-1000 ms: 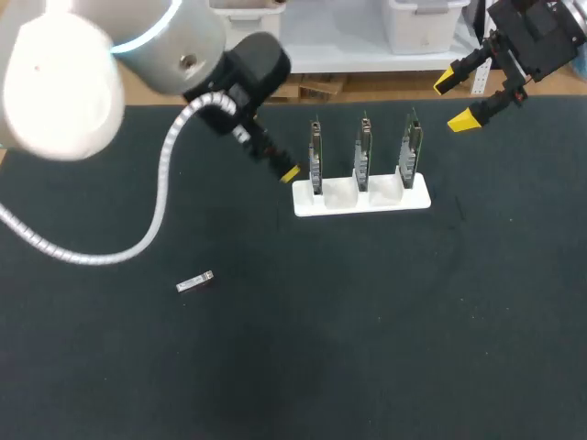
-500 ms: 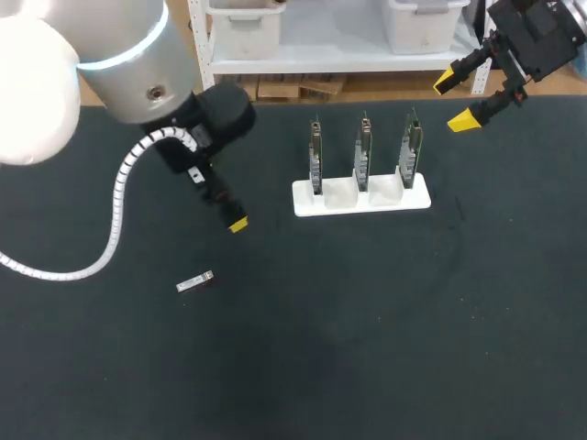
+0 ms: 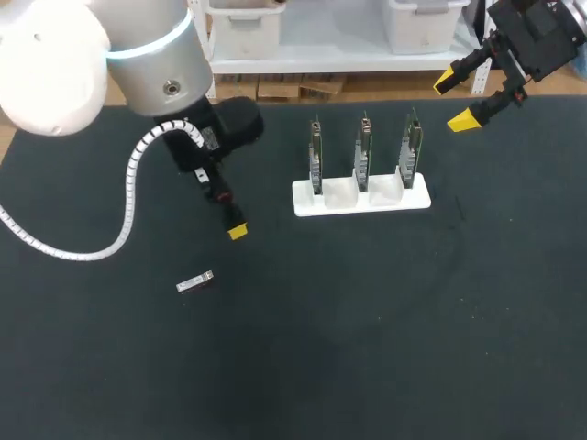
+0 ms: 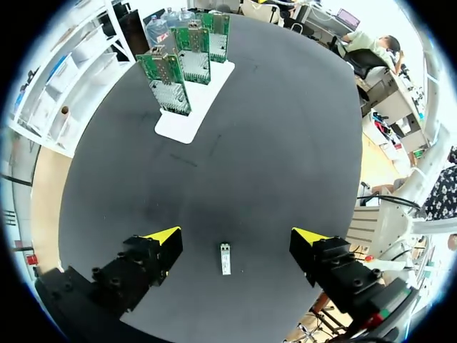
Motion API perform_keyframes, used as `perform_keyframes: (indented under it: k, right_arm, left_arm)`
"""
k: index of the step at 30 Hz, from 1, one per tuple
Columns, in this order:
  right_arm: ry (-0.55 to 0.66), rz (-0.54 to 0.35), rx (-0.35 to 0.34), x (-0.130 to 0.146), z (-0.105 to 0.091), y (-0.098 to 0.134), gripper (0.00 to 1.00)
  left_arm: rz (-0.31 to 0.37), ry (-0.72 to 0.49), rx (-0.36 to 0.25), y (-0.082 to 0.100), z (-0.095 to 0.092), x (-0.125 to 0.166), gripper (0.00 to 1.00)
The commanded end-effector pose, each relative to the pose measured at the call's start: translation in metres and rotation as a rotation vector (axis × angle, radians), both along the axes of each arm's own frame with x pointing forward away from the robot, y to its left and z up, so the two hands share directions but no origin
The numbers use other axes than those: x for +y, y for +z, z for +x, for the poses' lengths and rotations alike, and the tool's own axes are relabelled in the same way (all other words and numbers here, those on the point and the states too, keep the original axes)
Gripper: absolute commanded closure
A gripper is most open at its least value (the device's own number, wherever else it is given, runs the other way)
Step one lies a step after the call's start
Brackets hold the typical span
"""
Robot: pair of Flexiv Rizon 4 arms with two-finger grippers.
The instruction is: Pick up the optical module with the left hand, and insert it into the network port with the right hand.
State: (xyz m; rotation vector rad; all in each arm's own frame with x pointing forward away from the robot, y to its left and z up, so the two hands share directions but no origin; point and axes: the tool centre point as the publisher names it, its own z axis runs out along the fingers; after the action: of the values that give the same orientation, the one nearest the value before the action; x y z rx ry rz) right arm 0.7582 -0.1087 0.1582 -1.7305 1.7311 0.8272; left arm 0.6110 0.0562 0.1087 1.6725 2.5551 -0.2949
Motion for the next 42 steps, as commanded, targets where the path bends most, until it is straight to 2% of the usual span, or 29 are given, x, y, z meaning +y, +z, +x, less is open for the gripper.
perform_keyframes:
  k: [1,13,16,20,26,28,30,33,38,42]
  right_arm:
    - [-0.003,-0.001,-0.003,0.000,-0.002,0.000,0.00]
    - [-0.003,-0.001,-0.003,0.000,-0.002,0.000,0.00]
    - [-0.003,-0.001,-0.003,0.000,-0.002,0.000,0.00]
    - [-0.003,-0.001,-0.003,0.000,-0.002,0.000,0.00]
    - [-0.003,-0.001,-0.003,0.000,-0.002,0.000,0.00]
    - [-0.003,-0.001,-0.003,0.000,-0.002,0.000,0.00]
    - [-0.003,-0.001,-0.003,0.000,-0.002,0.000,0.00]
    - [-0.003,-0.001,-0.003,0.000,-0.002,0.000,0.00]
    - [-0.003,-0.001,-0.003,0.000,-0.002,0.000,0.00]
    - [-0.003,-0.001,-0.003,0.000,-0.002,0.000,0.00]
  left_arm:
    - [0.003,-0.002,0.003,0.000,0.002,0.000,0.00]
    - [0.003,-0.002,0.003,0.000,0.002,0.000,0.00]
    - [0.024,-0.066,-0.069,0.000,0.004,-0.013,0.00]
    - [0.033,-0.123,-0.148,-0.008,-0.005,-0.012,0.00]
    - [0.048,-0.082,-0.194,-0.018,-0.022,0.007,0.00]
    - [0.078,-0.039,-0.191,-0.021,-0.028,0.016,0.00]
    - [0.063,-0.005,-0.181,-0.025,-0.032,0.028,0.00]
    - [0.101,0.042,-0.168,-0.029,-0.036,0.042,0.00]
    - [0.092,0.088,-0.132,-0.040,-0.040,0.062,0.00]
    - [0.090,0.085,-0.102,-0.051,-0.041,0.065,0.00]
